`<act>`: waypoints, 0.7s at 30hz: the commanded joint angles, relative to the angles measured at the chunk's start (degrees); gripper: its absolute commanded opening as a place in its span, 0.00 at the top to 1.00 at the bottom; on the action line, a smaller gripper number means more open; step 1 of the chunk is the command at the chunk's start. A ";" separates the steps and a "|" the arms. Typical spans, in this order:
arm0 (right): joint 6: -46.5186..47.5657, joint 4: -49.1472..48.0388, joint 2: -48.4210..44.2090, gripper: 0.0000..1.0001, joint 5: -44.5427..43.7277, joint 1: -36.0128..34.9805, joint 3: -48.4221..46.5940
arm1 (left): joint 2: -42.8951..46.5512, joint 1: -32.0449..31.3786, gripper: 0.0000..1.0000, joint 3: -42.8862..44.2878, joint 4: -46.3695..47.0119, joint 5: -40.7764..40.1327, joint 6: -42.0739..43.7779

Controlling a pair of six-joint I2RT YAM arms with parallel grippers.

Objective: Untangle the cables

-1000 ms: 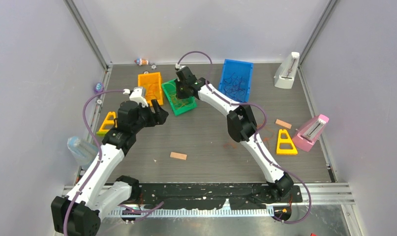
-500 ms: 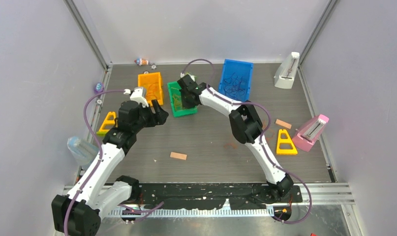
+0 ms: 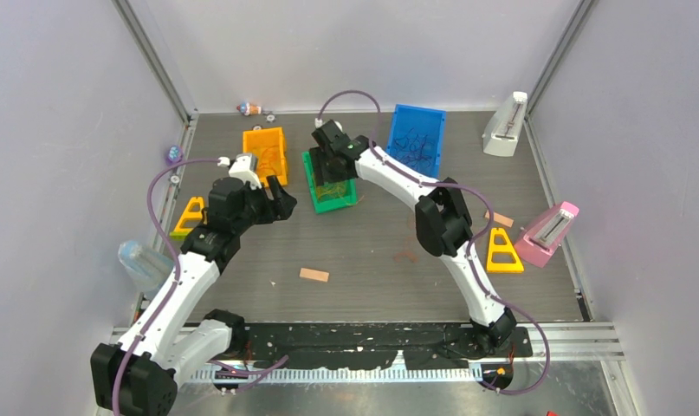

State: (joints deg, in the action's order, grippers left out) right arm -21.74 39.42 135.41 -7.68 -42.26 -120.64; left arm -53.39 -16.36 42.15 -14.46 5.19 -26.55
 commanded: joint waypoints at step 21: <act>5.55 -8.43 -27.47 0.22 -1.95 3.34 21.04 | -1.97 0.36 0.28 -0.39 3.97 5.83 -0.14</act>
State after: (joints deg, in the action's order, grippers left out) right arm -17.30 38.26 121.30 -8.38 -40.23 -110.04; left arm -54.04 -16.34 42.15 -14.26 7.01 -26.57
